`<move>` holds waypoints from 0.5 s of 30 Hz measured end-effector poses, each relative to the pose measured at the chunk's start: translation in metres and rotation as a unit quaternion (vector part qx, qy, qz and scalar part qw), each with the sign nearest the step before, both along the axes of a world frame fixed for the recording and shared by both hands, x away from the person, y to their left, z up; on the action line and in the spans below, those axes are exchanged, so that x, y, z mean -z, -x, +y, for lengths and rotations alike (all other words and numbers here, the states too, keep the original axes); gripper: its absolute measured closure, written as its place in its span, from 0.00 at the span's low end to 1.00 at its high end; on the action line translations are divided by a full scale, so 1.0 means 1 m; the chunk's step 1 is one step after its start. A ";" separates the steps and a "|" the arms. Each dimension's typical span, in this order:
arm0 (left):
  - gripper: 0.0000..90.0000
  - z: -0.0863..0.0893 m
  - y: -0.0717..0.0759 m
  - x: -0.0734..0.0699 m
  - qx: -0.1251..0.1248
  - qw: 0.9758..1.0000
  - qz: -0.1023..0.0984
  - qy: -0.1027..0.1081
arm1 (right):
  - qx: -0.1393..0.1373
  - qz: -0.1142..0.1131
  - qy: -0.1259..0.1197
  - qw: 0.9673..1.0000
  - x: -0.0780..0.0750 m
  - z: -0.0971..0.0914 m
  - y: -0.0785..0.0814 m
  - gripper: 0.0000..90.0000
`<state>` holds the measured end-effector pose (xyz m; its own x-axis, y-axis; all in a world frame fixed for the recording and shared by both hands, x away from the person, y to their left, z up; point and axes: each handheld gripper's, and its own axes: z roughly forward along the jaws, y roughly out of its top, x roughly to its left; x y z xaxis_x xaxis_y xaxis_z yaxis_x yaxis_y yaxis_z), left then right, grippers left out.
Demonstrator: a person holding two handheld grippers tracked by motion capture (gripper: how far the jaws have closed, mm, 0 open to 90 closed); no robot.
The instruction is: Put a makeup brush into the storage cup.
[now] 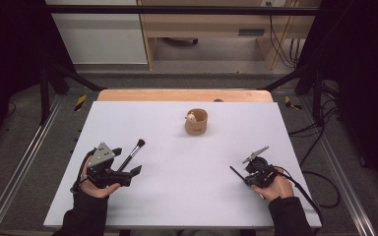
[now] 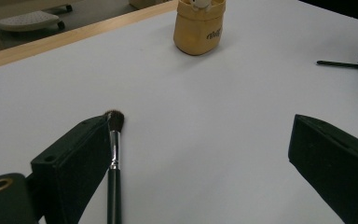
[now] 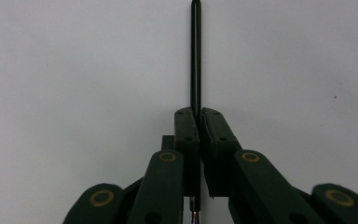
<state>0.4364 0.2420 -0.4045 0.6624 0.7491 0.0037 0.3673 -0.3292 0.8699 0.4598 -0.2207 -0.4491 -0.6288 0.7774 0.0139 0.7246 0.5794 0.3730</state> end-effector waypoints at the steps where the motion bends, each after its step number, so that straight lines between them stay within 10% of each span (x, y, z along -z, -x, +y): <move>1: 0.06 0.000 0.000 0.000 0.000 1.000 0.000 0.000 | 0.000 0.000 0.000 1.000 0.000 0.000 0.000 0.95; 15: 0.06 -0.004 0.001 0.000 0.007 1.000 0.001 -0.004 | -0.018 -0.034 -0.040 0.998 -0.023 0.007 0.009 0.95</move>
